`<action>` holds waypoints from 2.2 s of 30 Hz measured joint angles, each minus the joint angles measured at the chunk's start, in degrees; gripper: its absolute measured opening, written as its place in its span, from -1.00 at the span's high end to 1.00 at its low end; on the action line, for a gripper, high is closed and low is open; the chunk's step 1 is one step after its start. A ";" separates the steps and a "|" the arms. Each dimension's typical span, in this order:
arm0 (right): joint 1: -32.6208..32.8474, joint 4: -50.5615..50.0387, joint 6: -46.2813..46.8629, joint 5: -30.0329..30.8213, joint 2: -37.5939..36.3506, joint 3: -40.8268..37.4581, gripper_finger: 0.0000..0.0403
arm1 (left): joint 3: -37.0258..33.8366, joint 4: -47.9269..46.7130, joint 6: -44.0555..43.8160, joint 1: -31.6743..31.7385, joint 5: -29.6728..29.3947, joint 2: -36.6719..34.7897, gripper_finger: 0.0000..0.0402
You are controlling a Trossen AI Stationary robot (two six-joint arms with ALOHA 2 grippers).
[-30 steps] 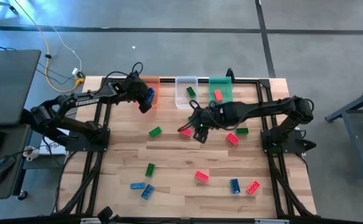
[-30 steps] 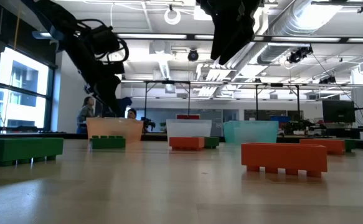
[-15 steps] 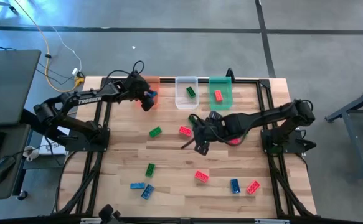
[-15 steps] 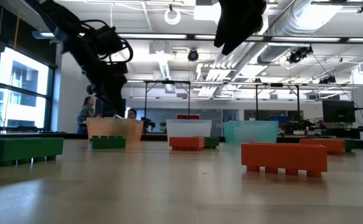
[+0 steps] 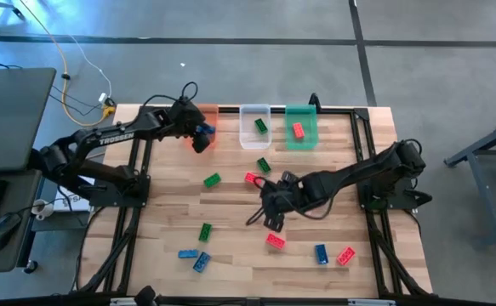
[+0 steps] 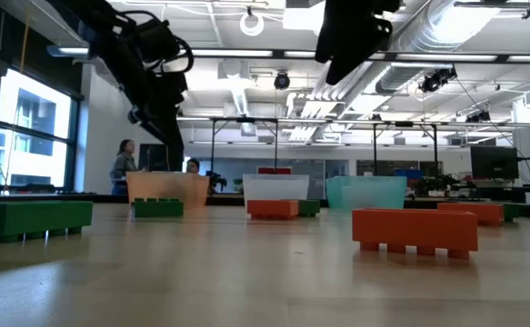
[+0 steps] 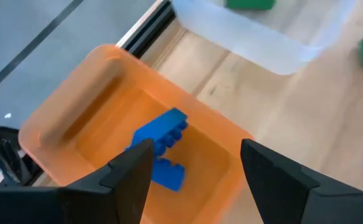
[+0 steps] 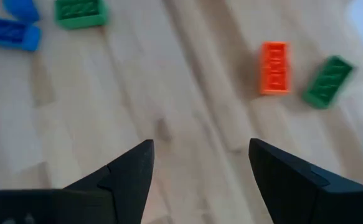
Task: Sort & place blocks by color
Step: Put the orange game piece into the bin
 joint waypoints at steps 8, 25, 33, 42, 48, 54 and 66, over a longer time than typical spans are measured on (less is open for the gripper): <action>4.80 1.07 0.81 -0.90 3.80 0.00 -0.24 | -0.02 -6.51 -3.04 -2.81 -0.56 -5.80 -0.13; 10.58 0.77 2.18 -8.46 12.42 0.00 -0.24 | -0.02 -7.33 -4.07 -5.89 -0.64 -8.70 -0.13; 9.89 0.67 5.35 -6.40 13.14 0.00 -0.24 | -0.02 -7.33 -4.07 -6.26 -0.66 -8.70 -0.13; 9.66 2.06 5.81 -7.99 16.54 -0.49 -0.24 | -0.04 -7.35 -4.05 -6.23 -0.64 -8.70 -0.13; 9.21 2.39 5.77 -9.54 18.77 -0.48 -0.24 | -0.04 -7.44 -4.03 -6.23 -0.64 -8.68 -0.13; 8.63 2.11 5.17 -9.96 19.39 -0.50 -0.24 | -0.04 -7.48 -3.89 -6.23 -0.64 -8.68 -0.13; 7.14 2.25 3.05 -15.92 20.53 -0.48 0.42 | -0.04 -7.55 -2.99 -6.23 -0.63 -8.67 -0.13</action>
